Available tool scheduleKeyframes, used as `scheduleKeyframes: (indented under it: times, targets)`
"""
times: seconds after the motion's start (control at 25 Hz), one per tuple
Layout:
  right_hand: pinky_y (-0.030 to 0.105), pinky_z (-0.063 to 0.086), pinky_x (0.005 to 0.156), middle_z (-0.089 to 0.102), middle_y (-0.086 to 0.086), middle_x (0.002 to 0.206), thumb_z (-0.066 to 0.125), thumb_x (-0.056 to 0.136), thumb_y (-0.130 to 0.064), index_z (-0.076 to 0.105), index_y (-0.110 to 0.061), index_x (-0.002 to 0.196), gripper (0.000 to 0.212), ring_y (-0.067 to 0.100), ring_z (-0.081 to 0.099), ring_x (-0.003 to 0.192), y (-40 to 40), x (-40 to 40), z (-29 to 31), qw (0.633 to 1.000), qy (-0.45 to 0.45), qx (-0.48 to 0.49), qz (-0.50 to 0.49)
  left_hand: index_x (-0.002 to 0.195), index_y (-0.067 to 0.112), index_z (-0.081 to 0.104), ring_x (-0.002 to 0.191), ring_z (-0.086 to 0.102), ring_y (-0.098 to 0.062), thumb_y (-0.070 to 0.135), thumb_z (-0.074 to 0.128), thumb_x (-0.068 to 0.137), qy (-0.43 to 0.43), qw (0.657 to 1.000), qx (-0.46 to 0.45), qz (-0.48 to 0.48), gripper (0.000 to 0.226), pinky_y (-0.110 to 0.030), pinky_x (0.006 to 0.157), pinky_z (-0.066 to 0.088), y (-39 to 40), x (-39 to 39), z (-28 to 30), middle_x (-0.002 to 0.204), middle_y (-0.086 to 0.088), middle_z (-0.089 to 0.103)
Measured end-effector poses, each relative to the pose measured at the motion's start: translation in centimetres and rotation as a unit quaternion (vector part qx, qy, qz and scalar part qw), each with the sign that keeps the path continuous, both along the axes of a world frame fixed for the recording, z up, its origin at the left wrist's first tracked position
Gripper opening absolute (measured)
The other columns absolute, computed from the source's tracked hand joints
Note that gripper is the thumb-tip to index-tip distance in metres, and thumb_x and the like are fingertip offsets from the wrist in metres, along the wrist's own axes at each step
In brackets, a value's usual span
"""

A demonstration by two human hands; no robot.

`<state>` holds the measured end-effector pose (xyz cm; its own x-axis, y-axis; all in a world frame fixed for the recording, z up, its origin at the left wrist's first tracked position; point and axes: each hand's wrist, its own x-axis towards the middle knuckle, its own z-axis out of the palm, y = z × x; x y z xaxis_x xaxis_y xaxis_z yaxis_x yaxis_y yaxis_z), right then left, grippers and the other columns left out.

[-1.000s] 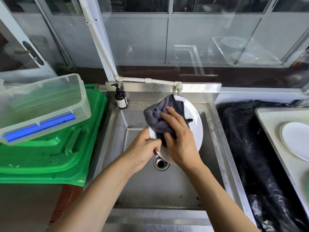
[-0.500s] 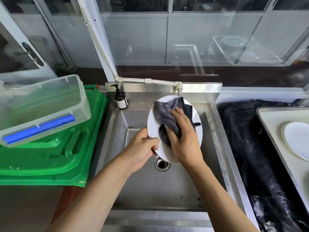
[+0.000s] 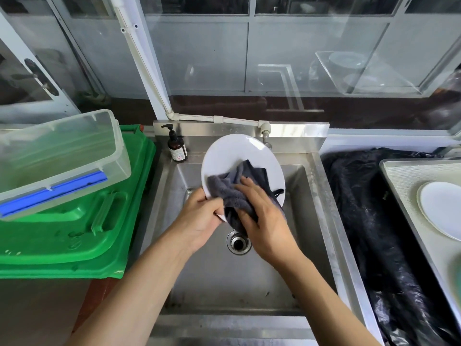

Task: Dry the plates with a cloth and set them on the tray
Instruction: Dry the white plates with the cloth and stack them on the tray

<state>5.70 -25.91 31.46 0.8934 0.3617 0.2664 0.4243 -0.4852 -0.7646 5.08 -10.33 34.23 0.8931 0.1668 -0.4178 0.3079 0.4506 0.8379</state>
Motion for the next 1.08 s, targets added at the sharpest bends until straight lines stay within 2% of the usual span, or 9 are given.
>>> scheduleKeyframes:
  times: [0.12,0.2,0.28,0.4,0.52,0.68,0.76,0.88,1.08]
  targets:
    - [0.020,0.024,0.121,0.045,-0.011,0.155,0.057,0.100,-0.021,0.055,-0.023,0.144,0.044,-0.001,0.032,0.148,-1.1,-0.6,-1.3,1.000,-0.008,-0.005,0.014,0.086,-0.004,0.055,0.090,0.053,-0.032,-0.030,0.028,0.074,0.006,1.000,-0.009,0.015,0.039,-0.039,0.073,0.048,0.6,0.1,-0.1,0.089,-0.020,0.055]
    - [0.032,0.030,0.121,0.047,-0.007,0.155,0.057,0.102,-0.020,0.055,-0.019,0.144,0.041,0.008,0.036,0.148,-2.2,-0.4,-2.2,0.997,0.013,-0.001,-0.075,0.072,0.004,0.055,0.084,0.055,-0.029,-0.028,0.031,0.076,0.006,1.000,0.007,0.006,0.040,-0.038,0.070,0.052,1.2,0.2,0.1,0.080,-0.014,0.057]
    - [0.039,0.032,0.121,0.045,-0.003,0.157,0.057,0.103,-0.019,0.053,-0.017,0.146,0.043,0.010,0.034,0.149,-2.5,-1.0,-2.8,0.988,0.054,0.012,-0.146,0.074,0.003,0.052,0.087,0.053,-0.028,-0.027,0.034,0.077,0.006,1.000,0.029,-0.011,0.036,-0.039,0.071,0.053,1.2,0.4,0.3,0.085,-0.013,0.053]
    - [0.027,0.025,0.124,0.043,-0.010,0.156,0.055,0.102,-0.027,0.053,-0.020,0.145,0.044,0.001,0.030,0.149,-0.7,-2.7,-2.8,0.994,0.015,0.024,-0.103,0.090,-0.004,0.056,0.091,0.054,-0.030,-0.028,0.031,0.075,0.005,1.000,0.023,-0.015,0.038,-0.046,0.084,0.050,0.5,0.6,0.5,0.092,-0.019,0.054]
    - [0.019,0.019,0.122,0.043,-0.011,0.156,0.052,0.102,-0.033,0.052,-0.025,0.145,0.045,0.000,0.028,0.150,-0.4,-3.6,-3.1,0.999,-0.029,-0.008,-0.035,0.089,-0.002,0.057,0.087,0.058,-0.031,-0.029,0.028,0.073,-0.002,1.000,0.008,-0.019,0.043,-0.042,0.078,0.049,0.4,0.4,0.3,0.087,-0.019,0.058]
    - [0.031,0.027,0.123,0.043,-0.006,0.156,0.057,0.103,-0.024,0.052,-0.017,0.146,0.044,0.003,0.030,0.148,-2.8,-1.6,-4.3,0.992,0.028,0.010,-0.125,0.078,0.005,0.057,0.079,0.055,-0.026,-0.028,0.033,0.075,0.012,0.999,0.033,-0.032,0.041,-0.036,0.069,0.052,1.2,0.2,0.1,0.077,-0.011,0.058]
    - [0.035,0.029,0.123,0.042,0.001,0.159,0.058,0.103,-0.018,0.050,-0.016,0.148,0.045,0.007,0.031,0.148,-3.6,-0.1,-4.3,0.982,0.060,0.021,-0.179,0.080,0.007,0.056,0.083,0.049,-0.027,-0.026,0.035,0.076,0.023,0.997,0.041,-0.059,0.039,-0.036,0.069,0.049,1.1,-0.1,-0.1,0.083,-0.012,0.053]
    - [0.023,0.026,0.119,0.040,0.001,0.161,0.055,0.104,-0.021,0.046,-0.018,0.152,0.049,0.015,0.035,0.149,-3.5,2.3,-3.1,0.972,0.055,0.045,-0.225,0.086,0.007,0.055,0.088,0.043,-0.028,-0.019,0.043,0.071,0.028,0.994,0.043,-0.097,0.033,-0.036,0.070,0.045,0.5,-0.8,-0.1,0.090,-0.012,0.048]
    - [0.020,0.024,0.121,0.041,0.003,0.161,0.055,0.104,-0.018,0.046,-0.015,0.151,0.048,0.012,0.032,0.150,-1.3,5.1,0.8,0.981,-0.009,0.079,-0.176,0.065,0.026,0.070,0.065,0.049,-0.012,-0.004,0.048,0.055,0.013,0.988,0.066,-0.136,0.039,-0.030,0.063,0.041,-1.1,-1.5,0.7,0.061,0.005,0.053]
